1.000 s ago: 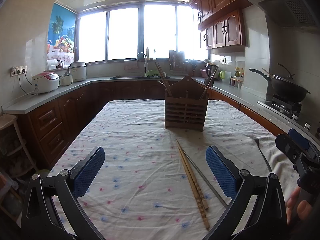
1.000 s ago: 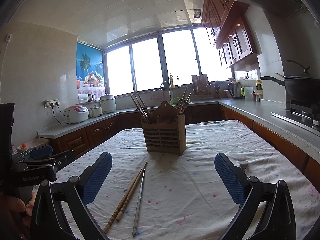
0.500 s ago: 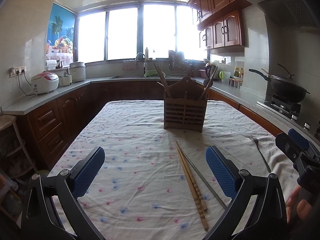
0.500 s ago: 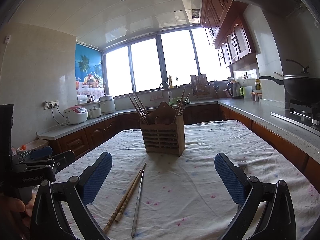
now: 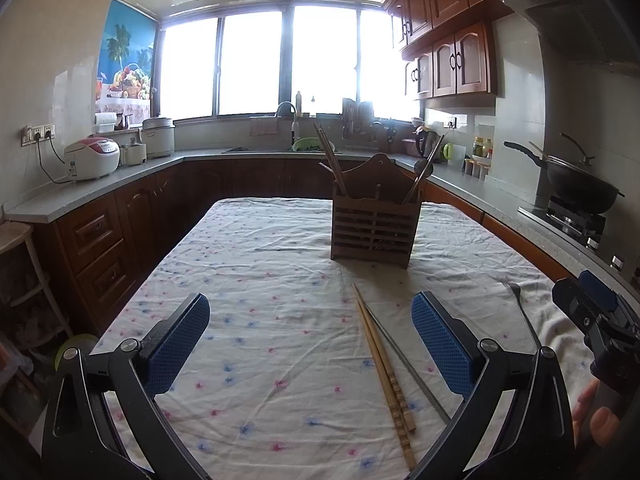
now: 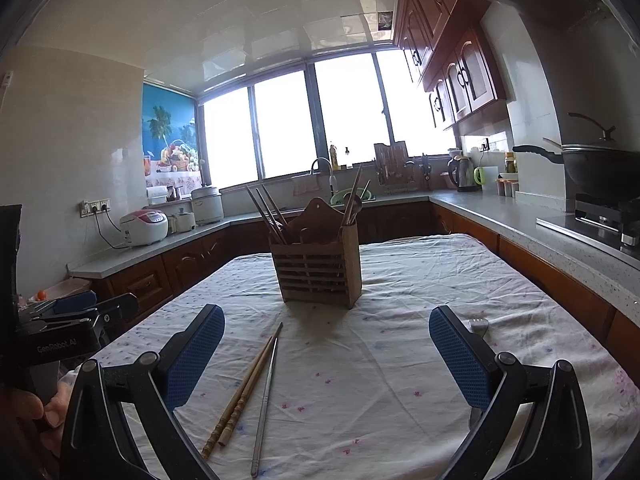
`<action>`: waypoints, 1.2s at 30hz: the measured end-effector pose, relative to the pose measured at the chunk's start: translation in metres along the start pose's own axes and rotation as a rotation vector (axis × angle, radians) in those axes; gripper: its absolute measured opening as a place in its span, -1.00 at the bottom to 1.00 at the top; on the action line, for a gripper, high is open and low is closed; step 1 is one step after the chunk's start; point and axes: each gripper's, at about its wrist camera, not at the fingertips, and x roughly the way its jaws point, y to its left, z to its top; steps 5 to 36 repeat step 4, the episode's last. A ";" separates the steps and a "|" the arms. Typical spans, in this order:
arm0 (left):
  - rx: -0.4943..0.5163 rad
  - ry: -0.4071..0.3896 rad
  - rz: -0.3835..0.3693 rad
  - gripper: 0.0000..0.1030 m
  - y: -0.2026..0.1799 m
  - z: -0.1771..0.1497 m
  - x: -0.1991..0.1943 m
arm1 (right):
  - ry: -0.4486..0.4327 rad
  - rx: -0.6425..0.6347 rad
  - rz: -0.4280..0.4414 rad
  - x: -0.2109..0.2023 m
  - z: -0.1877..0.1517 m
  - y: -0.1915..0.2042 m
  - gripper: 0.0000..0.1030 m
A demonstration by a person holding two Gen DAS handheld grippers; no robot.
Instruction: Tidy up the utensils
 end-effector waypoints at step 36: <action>0.000 -0.001 0.004 1.00 0.000 0.001 0.001 | 0.012 0.005 -0.001 0.003 0.002 -0.001 1.00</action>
